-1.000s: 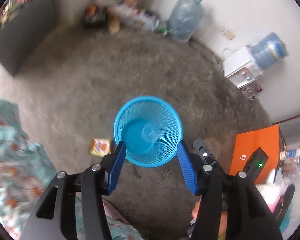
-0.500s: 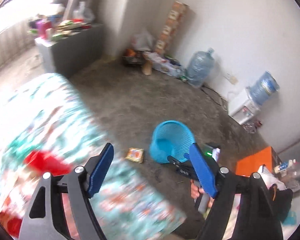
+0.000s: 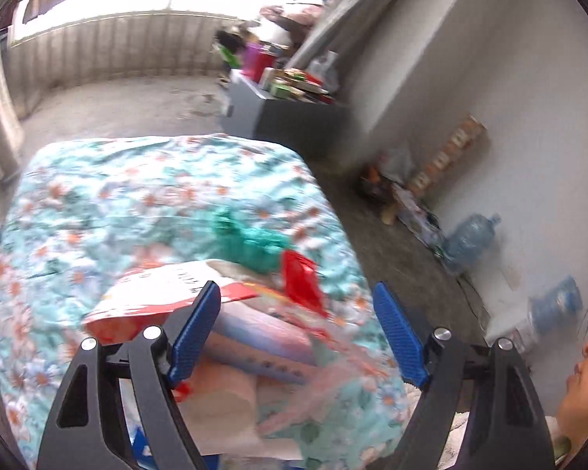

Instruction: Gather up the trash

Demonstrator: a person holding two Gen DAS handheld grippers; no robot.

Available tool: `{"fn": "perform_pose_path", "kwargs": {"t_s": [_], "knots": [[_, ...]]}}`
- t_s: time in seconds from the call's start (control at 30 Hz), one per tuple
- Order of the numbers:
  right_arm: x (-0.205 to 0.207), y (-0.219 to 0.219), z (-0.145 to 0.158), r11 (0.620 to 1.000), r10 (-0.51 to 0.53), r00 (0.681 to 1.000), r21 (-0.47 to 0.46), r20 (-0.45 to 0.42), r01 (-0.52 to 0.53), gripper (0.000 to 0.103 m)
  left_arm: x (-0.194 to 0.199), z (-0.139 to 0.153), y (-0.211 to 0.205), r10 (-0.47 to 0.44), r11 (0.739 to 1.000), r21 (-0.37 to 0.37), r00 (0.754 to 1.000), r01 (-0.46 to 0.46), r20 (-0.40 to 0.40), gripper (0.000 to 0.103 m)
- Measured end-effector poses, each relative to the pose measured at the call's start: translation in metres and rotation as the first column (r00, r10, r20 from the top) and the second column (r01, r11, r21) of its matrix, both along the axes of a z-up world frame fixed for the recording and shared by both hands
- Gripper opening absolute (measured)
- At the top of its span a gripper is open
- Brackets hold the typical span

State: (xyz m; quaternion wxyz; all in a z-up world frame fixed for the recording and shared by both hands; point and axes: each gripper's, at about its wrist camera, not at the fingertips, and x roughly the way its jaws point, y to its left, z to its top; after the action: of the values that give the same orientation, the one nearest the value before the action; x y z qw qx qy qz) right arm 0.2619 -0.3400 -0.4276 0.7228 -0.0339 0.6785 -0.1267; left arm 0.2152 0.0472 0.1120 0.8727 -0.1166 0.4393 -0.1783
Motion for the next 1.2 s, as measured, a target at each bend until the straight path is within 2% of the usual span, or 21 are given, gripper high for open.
{"fn": "perform_pose_path", "kwargs": {"t_s": [0.07, 0.13, 0.3, 0.37, 0.5, 0.6, 0.73, 0.77, 0.83, 0.87, 0.93, 0.97, 1.03, 1.2], "knots": [[0.011, -0.005, -0.018, 0.998, 0.046, 0.999, -0.044, -0.018, -0.047, 0.087, 0.004, -0.003, 0.017, 0.055, 0.998, 0.001, 0.998, -0.055, -0.032, 0.078], [0.024, -0.018, -0.033, 0.998, 0.046, 0.999, -0.034, -0.005, -0.046, 0.094, 0.006, -0.004, 0.025, 0.082, 0.997, 0.004, 0.995, -0.082, -0.05, 0.078], [0.041, -0.047, -0.066, 0.999, -0.008, 1.0, 0.046, -0.03, 0.009, 0.095, 0.008, -0.009, 0.047, 0.166, 0.986, 0.023, 0.983, -0.164, -0.083, 0.078], [0.041, -0.059, -0.082, 0.999, -0.024, 0.998, 0.048, -0.053, 0.027, 0.095, 0.007, -0.01, 0.055, 0.198, 0.98, 0.027, 0.976, -0.196, -0.092, 0.078], [0.039, -0.072, -0.096, 0.996, -0.04, 0.998, 0.077, -0.048, 0.044, 0.095, 0.005, -0.005, 0.068, 0.25, 0.968, 0.032, 0.964, -0.248, -0.094, 0.078], [0.039, -0.087, -0.098, 0.984, -0.092, 0.995, 0.148, -0.039, 0.097, 0.095, 0.003, -0.006, 0.083, 0.296, 0.954, -0.005, 0.946, -0.299, -0.13, 0.078], [0.034, -0.104, -0.099, 0.969, -0.164, 0.984, 0.178, -0.072, 0.174, 0.094, -0.002, -0.003, 0.091, 0.336, 0.941, -0.009, 0.934, -0.339, -0.12, 0.078], [0.03, -0.107, -0.098, 0.963, -0.189, 0.979, 0.183, -0.076, 0.2, 0.09, -0.001, -0.002, 0.092, 0.337, 0.94, -0.012, 0.934, -0.341, -0.119, 0.078], [0.024, -0.113, -0.092, 0.946, -0.234, 0.969, 0.212, -0.073, 0.244, 0.07, -0.003, -0.002, 0.091, 0.331, 0.942, -0.018, 0.936, -0.335, -0.117, 0.078], [0.021, -0.114, -0.088, 0.943, -0.249, 0.966, 0.209, -0.069, 0.258, 0.064, -0.003, -0.002, 0.089, 0.324, 0.944, -0.019, 0.939, -0.329, -0.116, 0.078], [0.017, -0.113, -0.081, 0.944, -0.262, 0.963, 0.189, -0.066, 0.27, 0.04, -0.004, -0.001, 0.087, 0.31, 0.949, -0.023, 0.944, -0.314, -0.112, 0.078], [0.015, -0.113, -0.078, 0.947, -0.264, 0.962, 0.172, -0.065, 0.271, 0.033, -0.005, -0.002, 0.085, 0.298, 0.953, -0.028, 0.949, -0.302, -0.108, 0.078], [0.009, -0.109, -0.073, 0.952, -0.264, 0.962, 0.139, -0.066, 0.271, 0.007, -0.008, -0.004, 0.081, 0.276, 0.959, -0.029, 0.955, -0.28, -0.105, 0.078], [-0.008, -0.089, -0.049, 0.975, -0.198, 0.98, 0.099, -0.017, 0.198, 0.0, -0.024, -0.003, 0.084, 0.256, 0.963, -0.065, 0.963, -0.261, -0.087, 0.078]]}}
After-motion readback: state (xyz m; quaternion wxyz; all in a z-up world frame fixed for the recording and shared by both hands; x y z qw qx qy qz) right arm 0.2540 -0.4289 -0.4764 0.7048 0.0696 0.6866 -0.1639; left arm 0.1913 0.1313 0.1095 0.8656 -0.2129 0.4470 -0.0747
